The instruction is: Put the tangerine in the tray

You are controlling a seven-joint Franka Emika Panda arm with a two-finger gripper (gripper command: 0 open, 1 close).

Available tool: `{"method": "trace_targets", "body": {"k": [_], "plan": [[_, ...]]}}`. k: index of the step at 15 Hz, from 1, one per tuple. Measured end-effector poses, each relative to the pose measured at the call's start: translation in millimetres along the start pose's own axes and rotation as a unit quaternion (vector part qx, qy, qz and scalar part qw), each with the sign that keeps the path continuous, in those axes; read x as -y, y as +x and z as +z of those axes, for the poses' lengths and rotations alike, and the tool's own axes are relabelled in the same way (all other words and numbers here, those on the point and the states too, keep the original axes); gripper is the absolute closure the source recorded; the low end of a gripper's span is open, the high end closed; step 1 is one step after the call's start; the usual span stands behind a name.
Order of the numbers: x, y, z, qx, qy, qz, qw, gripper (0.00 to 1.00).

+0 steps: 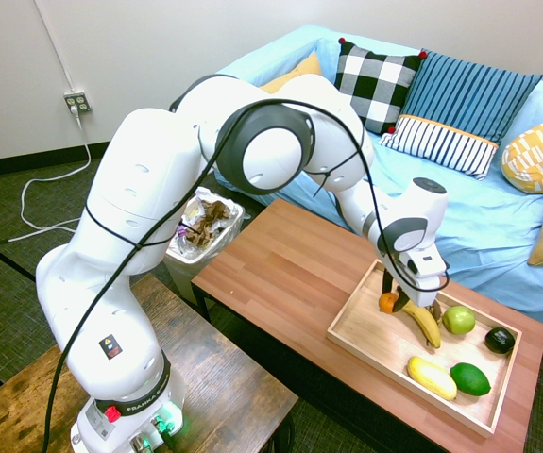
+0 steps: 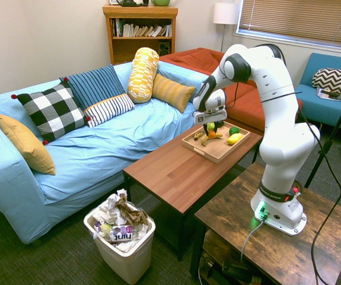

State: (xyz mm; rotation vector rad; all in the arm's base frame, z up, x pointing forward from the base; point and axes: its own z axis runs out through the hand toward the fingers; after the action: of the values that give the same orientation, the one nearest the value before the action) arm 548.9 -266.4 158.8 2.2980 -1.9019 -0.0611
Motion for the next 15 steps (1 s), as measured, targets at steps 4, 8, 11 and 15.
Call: {"method": "trace_targets", "body": {"k": [4, 8, 11, 15], "plan": [[-4, -6, 40, 0.004, -0.019, -0.003, 1.0, 1.0], [-5, -10, 60, 0.004, -0.026, -0.009, 1.0, 0.0], [-6, -9, 60, 0.006, -0.025, -0.015, 1.0, 0.0], [-9, -7, 62, 0.013, -0.023, -0.019, 0.999, 0.0]]}}
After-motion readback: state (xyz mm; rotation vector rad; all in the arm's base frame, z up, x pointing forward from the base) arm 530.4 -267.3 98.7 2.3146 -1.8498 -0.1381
